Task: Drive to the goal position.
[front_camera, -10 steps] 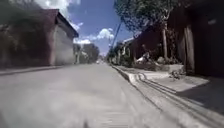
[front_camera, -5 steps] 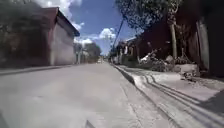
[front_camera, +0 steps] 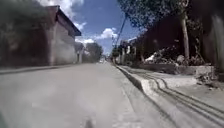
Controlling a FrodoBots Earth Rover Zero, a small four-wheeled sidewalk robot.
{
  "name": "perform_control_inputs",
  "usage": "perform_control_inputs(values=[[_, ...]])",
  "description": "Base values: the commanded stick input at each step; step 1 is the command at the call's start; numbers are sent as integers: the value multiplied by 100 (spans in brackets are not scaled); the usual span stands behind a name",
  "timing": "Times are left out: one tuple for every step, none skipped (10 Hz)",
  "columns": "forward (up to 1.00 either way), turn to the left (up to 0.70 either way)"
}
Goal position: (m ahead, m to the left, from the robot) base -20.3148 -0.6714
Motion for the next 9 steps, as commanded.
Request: perform_control_inputs(values=[[100,0],[100,0],[100,0],[100,0],[100,0],[100,0],[100,0],[100,0],[100,0]])
